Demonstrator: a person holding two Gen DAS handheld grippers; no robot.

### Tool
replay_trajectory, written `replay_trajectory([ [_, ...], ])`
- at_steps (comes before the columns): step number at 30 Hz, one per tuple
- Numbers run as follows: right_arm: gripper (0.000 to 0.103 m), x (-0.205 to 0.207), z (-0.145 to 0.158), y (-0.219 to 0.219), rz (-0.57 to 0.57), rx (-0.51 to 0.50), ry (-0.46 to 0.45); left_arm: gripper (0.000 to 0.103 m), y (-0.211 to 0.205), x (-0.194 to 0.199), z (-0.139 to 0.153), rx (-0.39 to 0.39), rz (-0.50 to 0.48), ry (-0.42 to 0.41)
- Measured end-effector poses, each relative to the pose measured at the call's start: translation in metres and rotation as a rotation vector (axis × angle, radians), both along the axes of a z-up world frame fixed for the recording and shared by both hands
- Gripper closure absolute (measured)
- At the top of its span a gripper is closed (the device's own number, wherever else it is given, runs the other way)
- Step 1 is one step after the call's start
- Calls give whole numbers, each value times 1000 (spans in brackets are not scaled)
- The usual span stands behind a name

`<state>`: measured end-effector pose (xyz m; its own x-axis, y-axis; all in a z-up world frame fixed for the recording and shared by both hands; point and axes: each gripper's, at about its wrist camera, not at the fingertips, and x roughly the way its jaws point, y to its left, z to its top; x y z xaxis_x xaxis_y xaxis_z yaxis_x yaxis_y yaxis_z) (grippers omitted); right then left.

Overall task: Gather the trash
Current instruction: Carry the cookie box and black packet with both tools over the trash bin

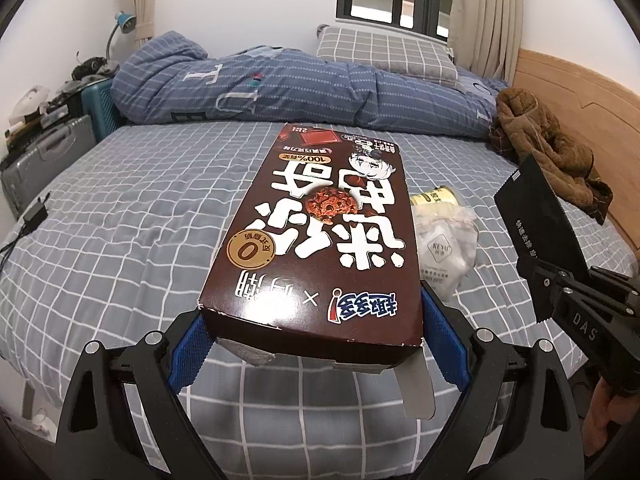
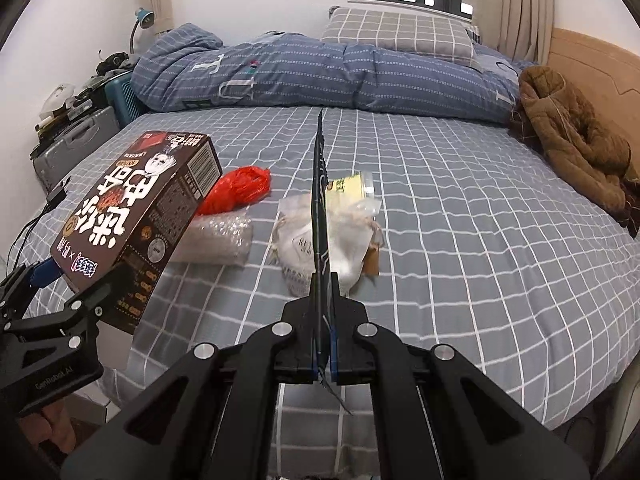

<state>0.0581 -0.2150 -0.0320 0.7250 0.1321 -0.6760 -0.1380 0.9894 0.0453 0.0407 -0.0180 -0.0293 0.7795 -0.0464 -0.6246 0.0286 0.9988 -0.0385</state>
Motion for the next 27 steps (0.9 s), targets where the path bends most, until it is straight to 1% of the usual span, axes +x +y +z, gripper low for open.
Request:
replay_trajectory([
  [6,100,-18,-6,0,-2,-3,13,13,-1,-20,-1,10,-4,1],
  [14,100,-41,-12,2,2,-12,21,13,4,-42,-1,3,5,3],
  [27,100,-82,-22,5,16,-11,41,13,7,-87,-9,-12,16,40],
])
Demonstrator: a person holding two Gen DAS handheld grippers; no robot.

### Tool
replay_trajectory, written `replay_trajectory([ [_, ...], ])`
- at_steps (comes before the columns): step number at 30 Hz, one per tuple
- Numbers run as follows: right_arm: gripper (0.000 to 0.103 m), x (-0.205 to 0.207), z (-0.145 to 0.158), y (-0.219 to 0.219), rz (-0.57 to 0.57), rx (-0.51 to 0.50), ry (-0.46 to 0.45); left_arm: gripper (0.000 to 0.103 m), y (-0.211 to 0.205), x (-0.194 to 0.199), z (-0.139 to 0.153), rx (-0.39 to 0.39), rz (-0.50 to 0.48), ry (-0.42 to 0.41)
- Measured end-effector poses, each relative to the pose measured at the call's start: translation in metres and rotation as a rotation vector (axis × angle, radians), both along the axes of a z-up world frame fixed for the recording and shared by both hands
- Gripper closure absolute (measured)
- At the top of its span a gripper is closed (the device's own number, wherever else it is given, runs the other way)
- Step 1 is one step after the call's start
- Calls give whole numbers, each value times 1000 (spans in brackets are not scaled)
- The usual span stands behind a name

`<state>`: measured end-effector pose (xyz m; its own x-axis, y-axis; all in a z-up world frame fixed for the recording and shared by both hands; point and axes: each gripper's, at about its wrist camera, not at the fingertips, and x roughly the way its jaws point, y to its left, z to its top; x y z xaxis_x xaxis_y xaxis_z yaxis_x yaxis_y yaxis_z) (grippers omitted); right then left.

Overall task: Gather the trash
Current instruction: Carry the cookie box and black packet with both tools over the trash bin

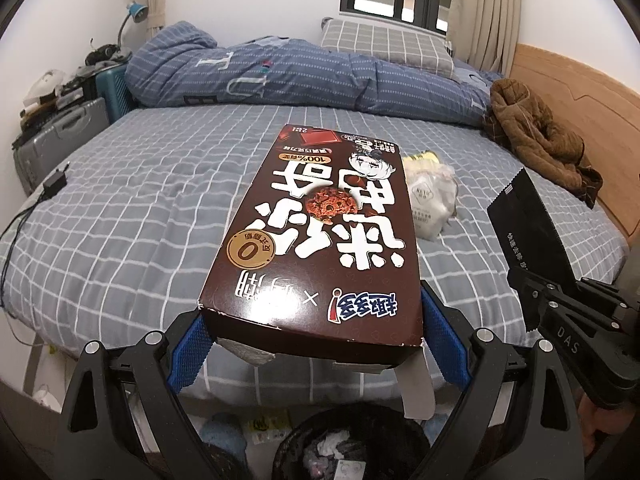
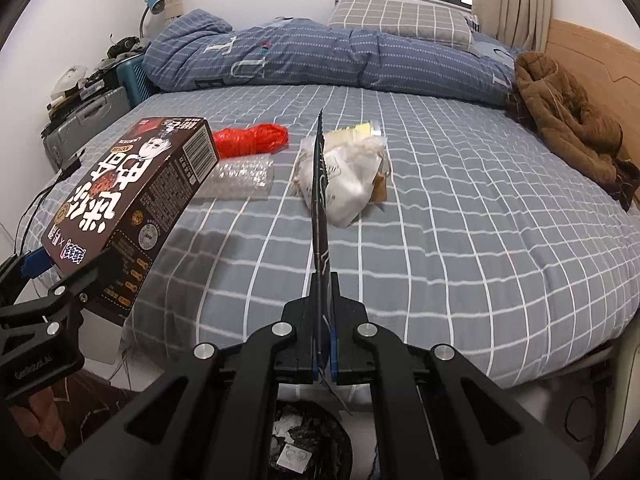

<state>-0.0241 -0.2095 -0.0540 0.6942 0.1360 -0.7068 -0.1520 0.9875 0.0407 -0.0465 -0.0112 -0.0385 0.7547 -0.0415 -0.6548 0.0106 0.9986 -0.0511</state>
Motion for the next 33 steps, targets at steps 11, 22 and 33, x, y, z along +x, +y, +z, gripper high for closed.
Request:
replay_trajectory([
  [11,100,-39,-11,4,10,-9,29,13,3,-39,-10,-10,0,39],
  [22,100,-76,-28,4,17,-23,73,13,5,-75,-26,-24,3,108],
  [33,100,-105,-47,1,0,-24,148,13,12,-109,-46,-30,20,197],
])
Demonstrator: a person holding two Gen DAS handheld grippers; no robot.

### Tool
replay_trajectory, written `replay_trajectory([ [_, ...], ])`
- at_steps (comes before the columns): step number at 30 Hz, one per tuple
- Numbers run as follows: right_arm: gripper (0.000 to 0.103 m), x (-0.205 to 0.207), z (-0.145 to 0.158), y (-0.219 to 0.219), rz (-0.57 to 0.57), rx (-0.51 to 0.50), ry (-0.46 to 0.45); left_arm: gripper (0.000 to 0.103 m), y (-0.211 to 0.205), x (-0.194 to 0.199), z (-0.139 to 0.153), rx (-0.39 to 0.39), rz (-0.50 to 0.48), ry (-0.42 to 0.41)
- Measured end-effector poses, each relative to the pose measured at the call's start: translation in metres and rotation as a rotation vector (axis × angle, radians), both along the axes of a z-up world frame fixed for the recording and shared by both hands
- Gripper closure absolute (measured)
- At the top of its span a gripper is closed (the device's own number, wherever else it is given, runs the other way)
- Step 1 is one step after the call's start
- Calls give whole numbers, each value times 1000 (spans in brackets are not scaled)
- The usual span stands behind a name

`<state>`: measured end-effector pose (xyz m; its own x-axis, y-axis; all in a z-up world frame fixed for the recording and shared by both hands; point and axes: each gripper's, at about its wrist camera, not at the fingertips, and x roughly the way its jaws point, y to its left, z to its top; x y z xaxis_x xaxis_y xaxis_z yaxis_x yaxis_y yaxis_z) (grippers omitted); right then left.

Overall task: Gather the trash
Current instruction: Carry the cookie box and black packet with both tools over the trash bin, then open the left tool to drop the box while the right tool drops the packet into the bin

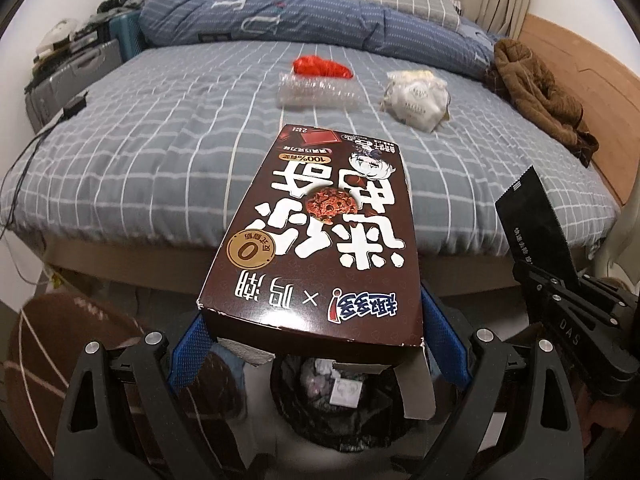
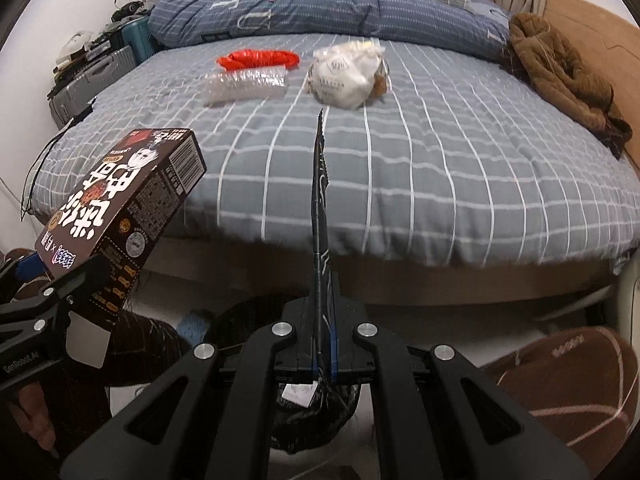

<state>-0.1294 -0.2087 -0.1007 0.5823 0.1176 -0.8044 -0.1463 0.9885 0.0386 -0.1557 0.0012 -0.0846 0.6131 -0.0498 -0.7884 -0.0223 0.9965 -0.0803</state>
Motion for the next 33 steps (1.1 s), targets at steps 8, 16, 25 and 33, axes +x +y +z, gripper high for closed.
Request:
replay_trajectory([
  [8,100,-23,-14,2,4,3,72,13,4,-26,-6,-15,10,76],
  [16,100,-40,-31,5,10,8,163,13,4,-41,-21,-20,-1,174],
  [25,100,-34,-65,2,9,-16,258,13,-1,-25,-58,-33,-35,290],
  [33,100,-26,-84,-3,-6,-26,294,13,-13,-3,-84,8,-55,326],
])
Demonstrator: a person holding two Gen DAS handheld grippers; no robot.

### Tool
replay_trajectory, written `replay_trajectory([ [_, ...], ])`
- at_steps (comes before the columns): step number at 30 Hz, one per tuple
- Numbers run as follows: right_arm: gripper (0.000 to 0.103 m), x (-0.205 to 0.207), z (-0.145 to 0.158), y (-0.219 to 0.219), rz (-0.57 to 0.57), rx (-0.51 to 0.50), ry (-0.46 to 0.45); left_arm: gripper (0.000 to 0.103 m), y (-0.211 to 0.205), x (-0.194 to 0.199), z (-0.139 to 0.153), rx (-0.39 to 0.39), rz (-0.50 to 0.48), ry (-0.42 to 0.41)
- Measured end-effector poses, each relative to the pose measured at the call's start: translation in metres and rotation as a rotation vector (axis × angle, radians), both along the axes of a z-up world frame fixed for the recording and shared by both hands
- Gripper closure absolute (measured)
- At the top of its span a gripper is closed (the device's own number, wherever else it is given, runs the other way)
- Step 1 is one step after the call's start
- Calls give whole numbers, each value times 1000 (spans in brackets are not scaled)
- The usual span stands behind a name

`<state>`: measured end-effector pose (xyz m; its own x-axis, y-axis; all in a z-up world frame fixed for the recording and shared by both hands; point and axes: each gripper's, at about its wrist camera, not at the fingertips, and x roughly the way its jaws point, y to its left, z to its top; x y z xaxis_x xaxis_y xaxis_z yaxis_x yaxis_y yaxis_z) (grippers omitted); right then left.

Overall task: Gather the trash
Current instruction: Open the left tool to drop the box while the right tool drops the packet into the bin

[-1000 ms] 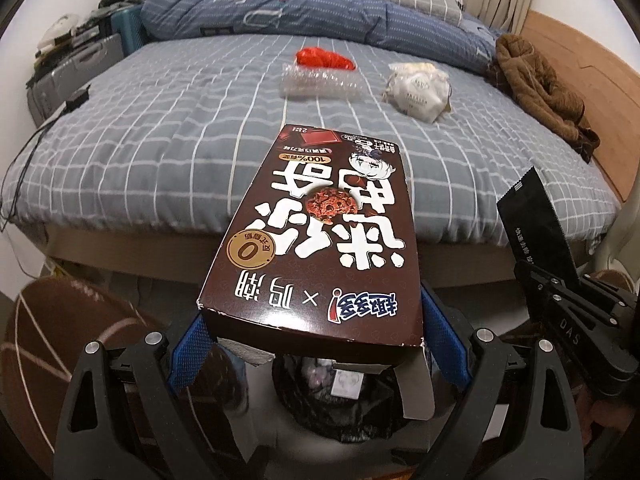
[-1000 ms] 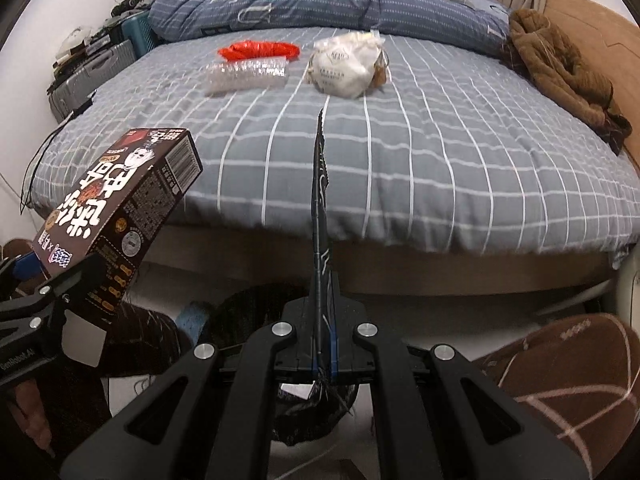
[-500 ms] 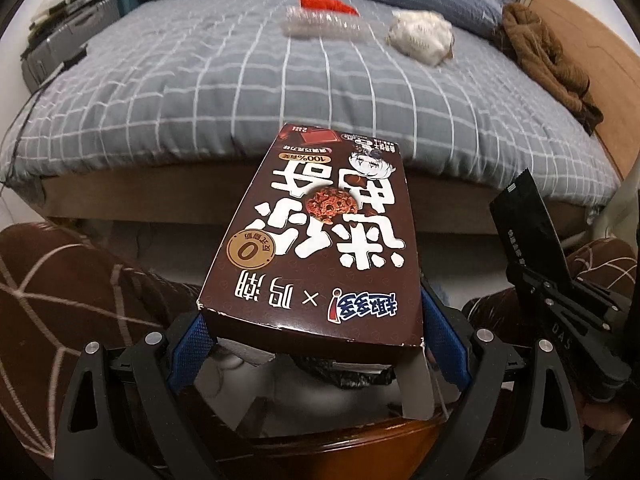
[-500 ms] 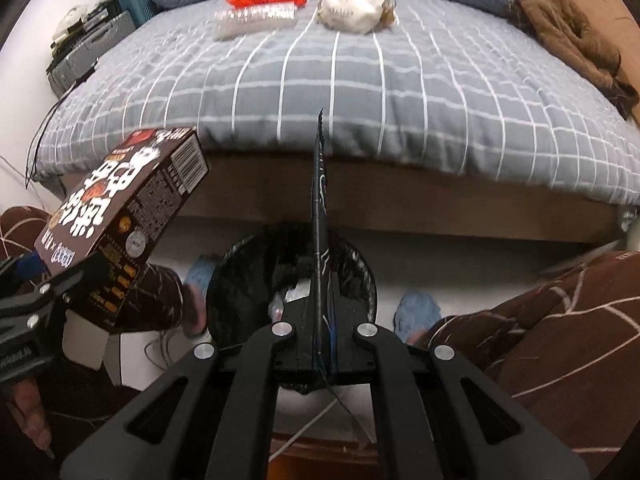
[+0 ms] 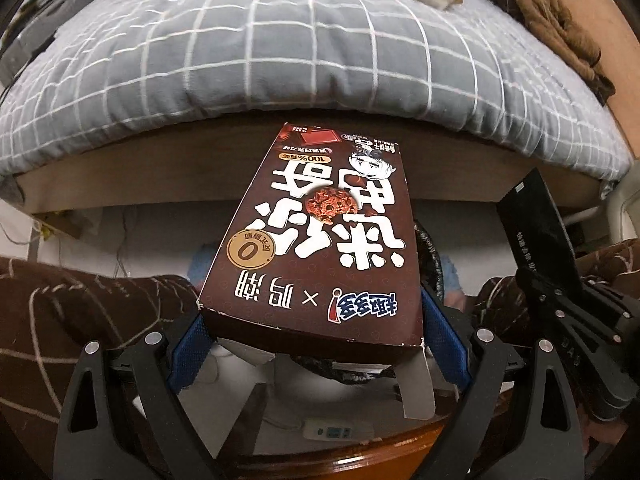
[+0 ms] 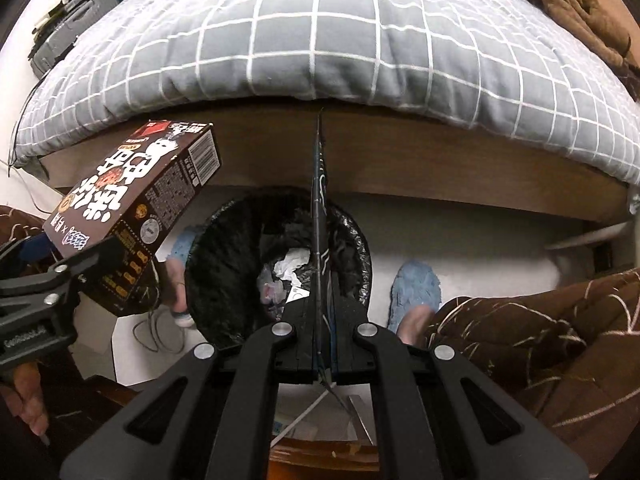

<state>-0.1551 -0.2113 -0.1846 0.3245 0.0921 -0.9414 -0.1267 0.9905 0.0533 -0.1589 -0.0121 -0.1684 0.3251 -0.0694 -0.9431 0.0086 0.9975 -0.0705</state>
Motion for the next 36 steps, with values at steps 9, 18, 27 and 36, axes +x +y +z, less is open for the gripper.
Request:
replay_trajectory([
  [9,100,1,-9,-12,-39,11,18,7,-20,9,-16,43,-41,8],
  [18,100,4,-12,5,18,20,12,6,3,19,-21,49,-6,-20],
  [27,100,14,-23,39,100,34,61,6,38,14,-20,48,68,-25],
  [36,95,15,-19,51,126,12,55,6,57,11,-20,45,100,-31],
])
